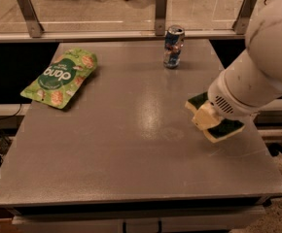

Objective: Move sponge near green rice chip bag

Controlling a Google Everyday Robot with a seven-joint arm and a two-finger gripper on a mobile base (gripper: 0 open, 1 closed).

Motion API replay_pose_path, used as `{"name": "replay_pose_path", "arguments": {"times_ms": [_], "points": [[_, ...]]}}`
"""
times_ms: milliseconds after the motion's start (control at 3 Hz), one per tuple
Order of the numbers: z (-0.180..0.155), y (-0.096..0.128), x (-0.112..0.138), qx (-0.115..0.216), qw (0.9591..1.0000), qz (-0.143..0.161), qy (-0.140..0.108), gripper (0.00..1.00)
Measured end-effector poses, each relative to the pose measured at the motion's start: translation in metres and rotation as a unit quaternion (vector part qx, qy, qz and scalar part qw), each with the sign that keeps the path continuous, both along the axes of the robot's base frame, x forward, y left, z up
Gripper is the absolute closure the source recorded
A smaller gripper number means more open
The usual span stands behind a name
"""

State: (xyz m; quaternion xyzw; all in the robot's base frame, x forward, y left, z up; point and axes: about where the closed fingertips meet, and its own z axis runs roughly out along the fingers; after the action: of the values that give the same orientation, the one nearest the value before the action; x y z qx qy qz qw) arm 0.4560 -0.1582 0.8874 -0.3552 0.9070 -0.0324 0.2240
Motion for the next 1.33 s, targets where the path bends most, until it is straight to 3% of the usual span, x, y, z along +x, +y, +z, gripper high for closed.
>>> {"name": "replay_pose_path", "arguments": {"times_ms": [667, 1333], "points": [[-0.011, 0.040, 0.052, 0.020, 0.9984, 0.043, -0.030, 1.00], [-0.010, 0.113, 0.093, 0.052, 0.9903, 0.117, -0.053, 1.00]]}}
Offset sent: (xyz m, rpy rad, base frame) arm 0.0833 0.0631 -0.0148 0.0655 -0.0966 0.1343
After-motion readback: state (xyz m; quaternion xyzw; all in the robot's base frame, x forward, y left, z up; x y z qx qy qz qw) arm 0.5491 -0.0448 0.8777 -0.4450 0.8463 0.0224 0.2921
